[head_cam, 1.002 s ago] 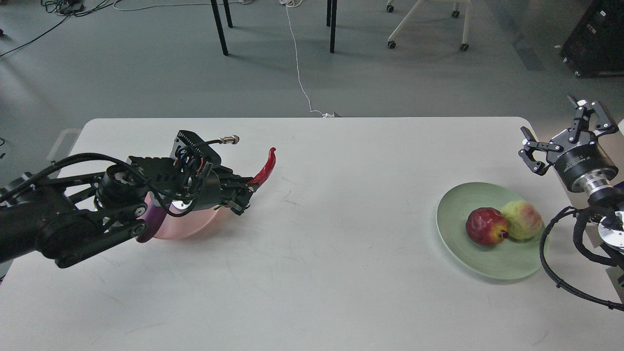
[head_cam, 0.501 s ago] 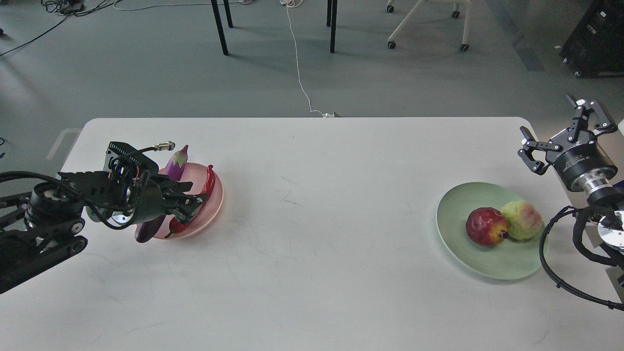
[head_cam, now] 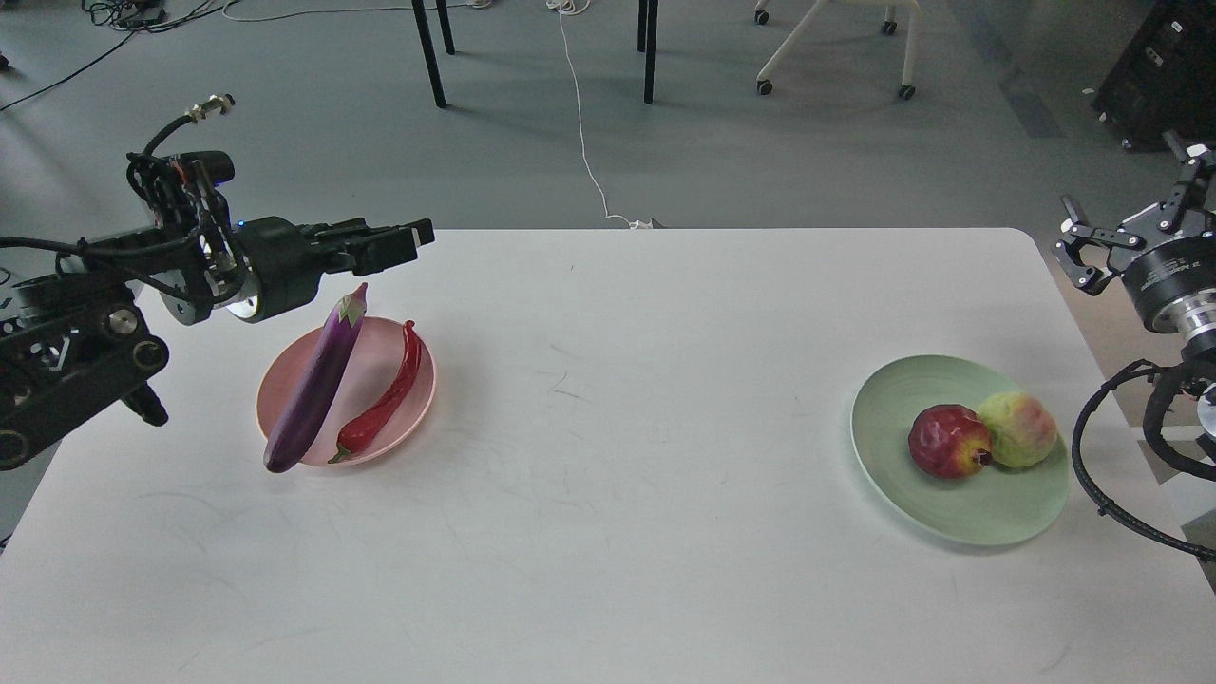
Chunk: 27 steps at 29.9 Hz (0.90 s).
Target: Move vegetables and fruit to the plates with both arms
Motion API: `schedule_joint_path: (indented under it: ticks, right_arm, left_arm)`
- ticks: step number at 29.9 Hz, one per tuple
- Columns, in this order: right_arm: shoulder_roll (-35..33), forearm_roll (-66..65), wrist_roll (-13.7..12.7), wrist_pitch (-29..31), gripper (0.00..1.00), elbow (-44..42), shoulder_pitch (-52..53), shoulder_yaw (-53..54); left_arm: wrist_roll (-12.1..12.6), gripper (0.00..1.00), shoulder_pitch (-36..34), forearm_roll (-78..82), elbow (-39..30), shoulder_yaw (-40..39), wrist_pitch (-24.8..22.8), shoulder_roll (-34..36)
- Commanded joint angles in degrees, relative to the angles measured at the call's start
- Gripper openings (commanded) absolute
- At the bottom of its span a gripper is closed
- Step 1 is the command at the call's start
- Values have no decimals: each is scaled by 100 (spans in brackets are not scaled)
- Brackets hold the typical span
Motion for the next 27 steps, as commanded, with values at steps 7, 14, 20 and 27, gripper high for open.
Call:
schedule_joint_path:
  ticks: [7, 14, 20, 27]
  right_arm:
    - [29, 0, -175, 0, 99, -127, 404, 52]
    - [670, 79, -711, 0, 99, -277, 1098, 113]
    - [1092, 394, -835, 0, 99, -286, 1144, 578]
    - [1541, 835, -721, 0, 99, -374, 722, 764]
  left_arm:
    - [-81, 98, -12, -3085, 1111, -961, 679, -1423]
    - [-195, 98, -135, -5371, 2166, -1305, 670, -2074]
    - [-283, 98, -144, -6988, 3499, -1709, 364, -2434]
    - [-563, 98, -65, -8695, 4443, -1955, -771, -2847]
